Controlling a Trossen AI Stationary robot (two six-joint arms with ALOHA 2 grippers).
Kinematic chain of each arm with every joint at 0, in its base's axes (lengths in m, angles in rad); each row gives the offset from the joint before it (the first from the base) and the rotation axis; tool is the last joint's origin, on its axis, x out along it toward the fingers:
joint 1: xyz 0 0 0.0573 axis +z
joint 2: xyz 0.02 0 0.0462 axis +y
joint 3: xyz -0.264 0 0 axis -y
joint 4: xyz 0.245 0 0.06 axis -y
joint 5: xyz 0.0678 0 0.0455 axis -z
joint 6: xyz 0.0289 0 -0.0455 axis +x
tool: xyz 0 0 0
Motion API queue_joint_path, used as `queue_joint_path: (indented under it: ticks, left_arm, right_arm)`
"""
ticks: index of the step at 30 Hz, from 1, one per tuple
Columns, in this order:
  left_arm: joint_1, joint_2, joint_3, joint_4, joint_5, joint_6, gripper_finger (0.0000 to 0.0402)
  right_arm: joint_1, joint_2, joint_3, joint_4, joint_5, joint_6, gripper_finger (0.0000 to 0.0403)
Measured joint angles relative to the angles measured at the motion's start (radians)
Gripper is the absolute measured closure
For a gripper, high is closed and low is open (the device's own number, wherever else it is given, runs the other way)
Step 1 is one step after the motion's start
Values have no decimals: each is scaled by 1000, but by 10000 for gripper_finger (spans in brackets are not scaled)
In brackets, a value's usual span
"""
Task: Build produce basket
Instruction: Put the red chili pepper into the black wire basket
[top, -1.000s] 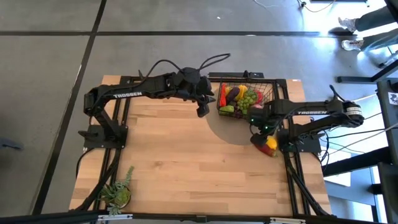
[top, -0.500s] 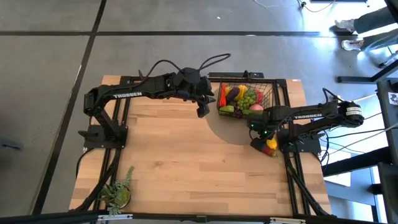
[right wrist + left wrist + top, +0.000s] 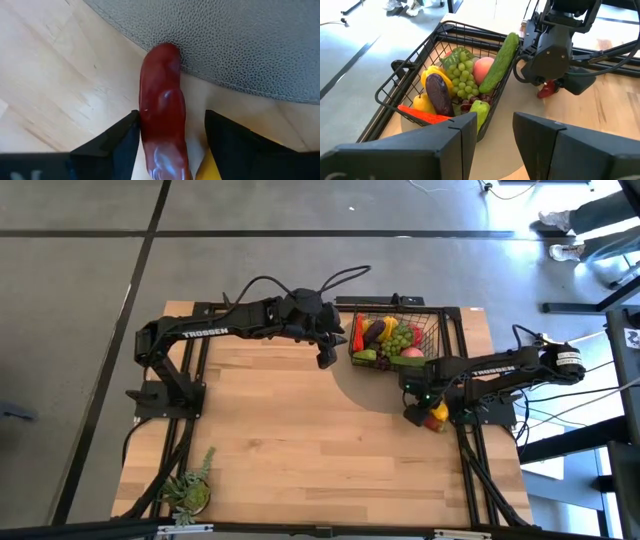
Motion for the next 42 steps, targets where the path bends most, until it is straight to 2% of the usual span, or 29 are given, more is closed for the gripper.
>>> queue_joint_path:
  ticks: [5, 12, 13, 22, 34, 37, 42]
  left_arm:
    - [0, 0, 0, 0, 0, 0, 287]
    - [0, 0, 0, 0, 0, 1, 287]
    - [0, 0, 0, 0, 0, 1, 287]
    - [0, 0, 0, -1, 0, 1, 287]
    - [0, 0, 0, -1, -3, 54, 287]
    - [0, 0, 0, -1, -3, 54, 287]
    - [0, 0, 0, -1, -3, 54, 287]
  right_arm:
    - [0, 0, -15, 14, 0, 21, 240]
    - [0, -1, -15, 47, -5, 56, 345]
    - [0, -1, -13, 52, -14, 57, 351]
    - [0, -1, 115, -4, -32, 55, 351]
    - [35, -1, 459, -247, -33, 46, 354]
    - [43, -1, 570, -331, -2, 46, 354]
    - [38, -1, 729, -437, 117, 46, 354]
